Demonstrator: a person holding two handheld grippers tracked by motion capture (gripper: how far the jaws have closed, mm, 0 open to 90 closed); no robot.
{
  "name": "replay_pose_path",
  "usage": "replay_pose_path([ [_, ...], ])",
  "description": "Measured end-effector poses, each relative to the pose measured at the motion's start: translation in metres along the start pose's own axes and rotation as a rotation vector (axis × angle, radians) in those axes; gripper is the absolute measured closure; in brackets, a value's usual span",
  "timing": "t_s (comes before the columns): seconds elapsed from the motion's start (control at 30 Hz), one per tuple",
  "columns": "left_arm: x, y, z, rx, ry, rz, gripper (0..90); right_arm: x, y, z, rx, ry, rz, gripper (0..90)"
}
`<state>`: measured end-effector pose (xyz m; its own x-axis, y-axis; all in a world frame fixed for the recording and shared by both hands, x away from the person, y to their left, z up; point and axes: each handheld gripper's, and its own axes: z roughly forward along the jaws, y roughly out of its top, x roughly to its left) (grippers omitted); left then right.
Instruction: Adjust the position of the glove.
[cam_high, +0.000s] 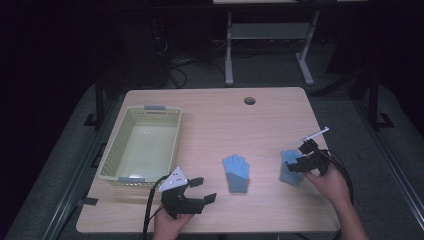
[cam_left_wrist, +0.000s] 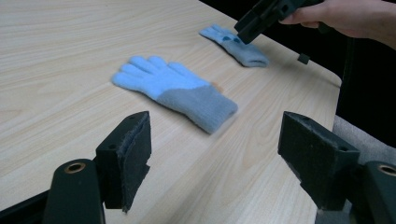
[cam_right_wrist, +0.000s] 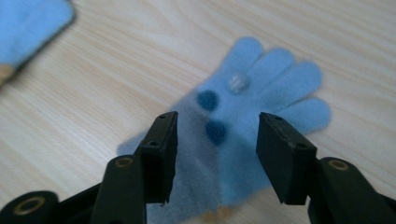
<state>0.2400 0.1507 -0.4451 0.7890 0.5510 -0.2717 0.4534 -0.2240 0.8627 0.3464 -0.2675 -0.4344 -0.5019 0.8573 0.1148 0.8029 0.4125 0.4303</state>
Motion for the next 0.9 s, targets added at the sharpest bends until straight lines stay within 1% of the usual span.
replay_pose_path([
  [0.03,0.0001,-0.0004,0.0003,-0.003,-0.001,-0.002,25.4,-0.0002,-0.0001,0.0028,0.014,-0.009,0.002,51.4],
  [0.1,0.0002,-0.0007,0.0007,-0.001,-0.001,-0.007,25.4,-0.0002,-0.0009,0.008,0.05,-0.025,-0.01,52.3],
  [0.13,0.0002,-0.0007,0.0007,-0.001,-0.001,-0.007,25.4,0.0009,-0.0021,0.011,0.051,-0.038,-0.017,52.9],
  [0.2,-0.0002,-0.0006,0.0011,0.0,-0.003,-0.007,25.4,0.0037,-0.0015,0.0114,0.055,-0.06,-0.031,53.7],
  [0.27,-0.0011,-0.0004,0.0021,0.003,-0.005,0.0,25.4,0.0056,-0.0012,0.0118,0.057,-0.072,-0.048,55.4],
  [0.37,-0.0024,-0.0012,0.0025,0.004,-0.006,0.0,25.4,0.0058,-0.0012,0.0121,0.057,-0.07,-0.04,56.6],
  [0.43,-0.0029,-0.0011,0.002,0.007,-0.006,-0.003,25.4,0.0057,-0.0012,0.012,0.061,-0.064,-0.026,57.6],
  [0.53,-0.0028,-0.0007,0.0022,0.0,-0.006,-0.009,25.4,0.0048,-0.001,0.012,0.06,-0.059,-0.028,59.3],
  [0.63,-0.0026,-0.0008,0.0029,-0.001,-0.005,-0.004,25.4,0.0045,-0.0009,0.012,0.06,-0.057,-0.027,60.1],
  [0.73,-0.0017,-0.0012,0.0026,0.005,-0.004,-0.004,25.4,0.0034,-0.0009,0.012,0.058,-0.052,-0.022,61.3],
  [0.83,-0.0015,-0.0007,0.0018,-0.002,-0.006,-0.012,25.4,0.0019,-0.0008,0.0117,0.058,-0.052,-0.012,63.6],
  [0.9,-0.0014,-0.0004,0.0016,-0.003,-0.006,-0.008,25.4,0.0018,-0.0006,0.0116,0.06,-0.051,-0.006,65.8],
])
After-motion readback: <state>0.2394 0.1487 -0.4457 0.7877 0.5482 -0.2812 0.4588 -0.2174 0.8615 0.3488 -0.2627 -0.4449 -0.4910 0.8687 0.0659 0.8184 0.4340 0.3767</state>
